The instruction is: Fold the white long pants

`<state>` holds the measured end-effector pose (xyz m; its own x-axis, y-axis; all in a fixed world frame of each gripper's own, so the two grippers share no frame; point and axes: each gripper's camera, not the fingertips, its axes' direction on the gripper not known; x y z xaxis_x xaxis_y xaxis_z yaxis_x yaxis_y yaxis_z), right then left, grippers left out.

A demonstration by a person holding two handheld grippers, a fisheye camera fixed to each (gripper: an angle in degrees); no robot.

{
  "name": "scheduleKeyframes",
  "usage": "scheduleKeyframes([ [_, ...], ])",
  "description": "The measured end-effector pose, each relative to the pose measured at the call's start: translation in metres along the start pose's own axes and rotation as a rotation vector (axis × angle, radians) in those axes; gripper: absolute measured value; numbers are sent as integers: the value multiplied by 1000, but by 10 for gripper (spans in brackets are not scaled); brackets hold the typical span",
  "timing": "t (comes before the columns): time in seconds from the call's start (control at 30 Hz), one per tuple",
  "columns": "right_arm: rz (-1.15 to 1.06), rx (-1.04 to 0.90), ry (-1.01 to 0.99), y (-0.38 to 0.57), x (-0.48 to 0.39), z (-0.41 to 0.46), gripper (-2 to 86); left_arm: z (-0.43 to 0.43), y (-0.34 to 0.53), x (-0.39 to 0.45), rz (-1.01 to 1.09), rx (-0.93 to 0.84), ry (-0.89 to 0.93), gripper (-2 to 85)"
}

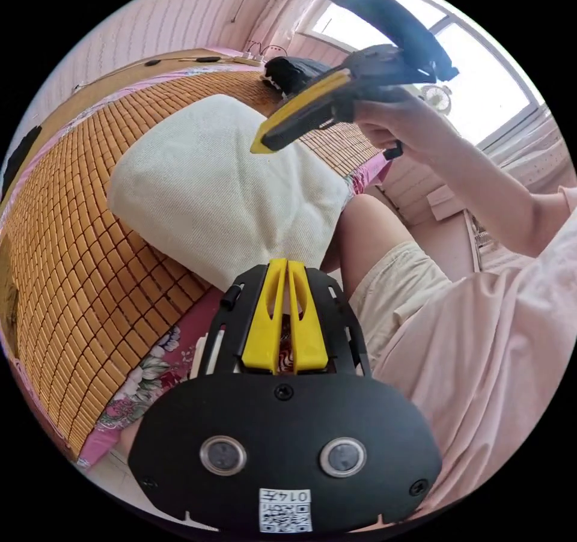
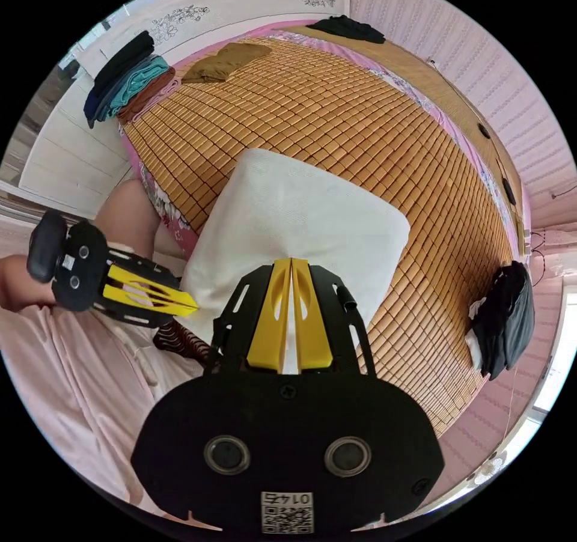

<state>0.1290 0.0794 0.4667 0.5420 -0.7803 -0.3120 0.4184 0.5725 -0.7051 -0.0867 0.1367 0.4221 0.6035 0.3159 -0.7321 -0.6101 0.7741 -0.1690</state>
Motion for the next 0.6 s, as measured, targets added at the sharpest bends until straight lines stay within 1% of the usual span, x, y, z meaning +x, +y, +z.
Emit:
scheduleKeyframes([
  [0.03, -3, -68, -11, -11, 0, 28, -4, 11, 0, 1, 21, -30, -31, -10],
  [0.07, -5, -82, -10, -14, -2, 49, -4, 20, 1, -1, 25, -45, -57, -10],
  [0.13, 5, -58, -11, -8, -1, 51, -4, 21, 4, -9, 0, -12, -61, -10],
  [0.2, 26, -52, -50, 3, 3, 43, -4, 9, 5, -22, -67, 0, 3, -9],
  [0.23, 35, 14, -77, 20, 8, 29, -5, -2, 9, -32, -115, 33, 59, -9],
  [0.27, 82, 127, -89, 45, 16, 12, -5, -16, 16, -44, -170, 95, 100, -9],
  [0.3, 124, 177, -83, 59, 22, 5, -5, -23, 20, -51, -206, 126, 114, -8],
  [0.33, 210, 248, -62, 86, 38, -4, -4, -34, 29, -69, -294, 179, 139, -7],
  [0.37, 285, 292, -57, 110, 55, -7, -1, -43, 38, -88, -380, 226, 159, -4],
  [0.43, 346, 292, -102, 140, 81, 3, 10, -48, 47, -115, -472, 273, 165, 5],
  [0.47, 371, 260, -153, 155, 97, 15, 62, -47, 50, -131, -516, 274, 160, 32],
  [0.5, 394, 237, -178, 161, 105, 22, 87, -46, 50, -137, -535, 272, 164, 45],
  [0.53, 451, 190, -222, 173, 119, 38, 179, -42, 49, -150, -569, 269, 182, 76],
  [0.57, 498, 150, -277, 183, 129, 55, 241, -37, 48, -160, -602, 274, 224, 111],
  [0.6, 506, 135, -318, 188, 132, 63, 257, -34, 48, -165, -618, 273, 253, 131],
])
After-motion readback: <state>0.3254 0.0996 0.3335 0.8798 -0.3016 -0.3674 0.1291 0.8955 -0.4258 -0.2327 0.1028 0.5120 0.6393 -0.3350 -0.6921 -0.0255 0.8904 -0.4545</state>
